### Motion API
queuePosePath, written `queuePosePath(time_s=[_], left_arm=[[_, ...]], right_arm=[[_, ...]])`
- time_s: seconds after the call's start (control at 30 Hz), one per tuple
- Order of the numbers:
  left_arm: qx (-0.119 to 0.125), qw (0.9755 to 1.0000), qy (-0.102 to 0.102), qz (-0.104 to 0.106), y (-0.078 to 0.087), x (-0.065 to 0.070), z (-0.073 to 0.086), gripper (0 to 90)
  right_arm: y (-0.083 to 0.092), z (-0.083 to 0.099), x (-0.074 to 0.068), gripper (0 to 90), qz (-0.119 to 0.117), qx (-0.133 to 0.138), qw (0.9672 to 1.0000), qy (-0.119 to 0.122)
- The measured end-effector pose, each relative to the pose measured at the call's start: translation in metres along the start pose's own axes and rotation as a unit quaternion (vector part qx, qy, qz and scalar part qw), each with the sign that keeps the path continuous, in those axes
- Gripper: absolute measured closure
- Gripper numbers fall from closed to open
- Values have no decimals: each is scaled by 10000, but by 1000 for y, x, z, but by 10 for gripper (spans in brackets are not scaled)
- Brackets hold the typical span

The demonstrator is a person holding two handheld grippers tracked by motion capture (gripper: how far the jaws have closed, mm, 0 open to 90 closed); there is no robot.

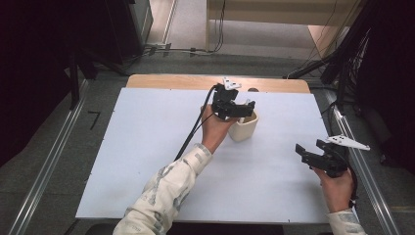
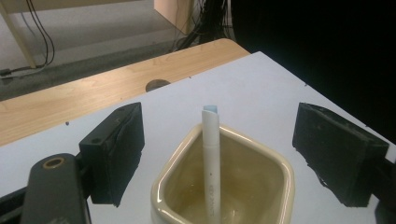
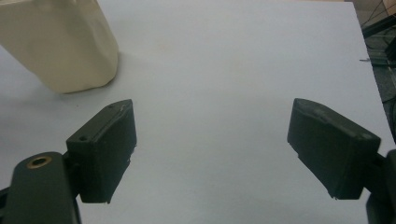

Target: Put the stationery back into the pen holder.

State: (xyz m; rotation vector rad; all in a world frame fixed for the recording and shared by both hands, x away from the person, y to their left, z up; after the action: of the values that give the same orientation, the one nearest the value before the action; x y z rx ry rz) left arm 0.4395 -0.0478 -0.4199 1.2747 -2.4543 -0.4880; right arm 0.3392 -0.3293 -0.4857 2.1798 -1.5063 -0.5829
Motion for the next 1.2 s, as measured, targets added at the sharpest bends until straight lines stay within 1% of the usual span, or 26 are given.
queuePosePath(time_s=[0.07,0.2,0.33,0.53,0.67,0.77,1.03,1.2], left_arm=[[-3,10000,20,41,3,-1,2,173],[28,10000,52,58,9,-4,6,173],[24,9999,128,76,15,-8,11,174],[41,9998,184,34,26,-17,19,174],[68,9997,219,-28,34,-23,28,174],[28,9997,233,-53,40,-27,36,174],[-2,9991,425,-69,52,-42,51,174],[-2,9992,407,-56,62,-44,59,174]], right_arm=[[0,0,0,138,-7,-9,10000,7],[0,1,0,138,5,-4,10000,9],[-1,2,0,138,10,-41,10000,-16],[-1,2,0,138,5,-60,10000,-25],[-1,3,0,138,-9,-73,10000,-41],[-2,3,0,138,-12,-90,10000,-27],[-4,4,-2,138,-9,-133,9999,1],[-5,5,-2,138,-6,-137,9999,11]])
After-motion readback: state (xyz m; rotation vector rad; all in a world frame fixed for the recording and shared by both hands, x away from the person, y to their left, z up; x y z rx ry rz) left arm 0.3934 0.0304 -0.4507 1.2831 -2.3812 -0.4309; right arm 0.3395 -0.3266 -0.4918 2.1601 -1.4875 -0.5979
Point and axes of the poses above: each handheld gripper's, and its own axes: y roughly backward along the jaws, z roughly out of its underside, x roughly to its right, the point moved 5 cm from there along -y, roughly forward along the jaws, and after that the axes turned 1 degree about -z, right-handed, at the moved point
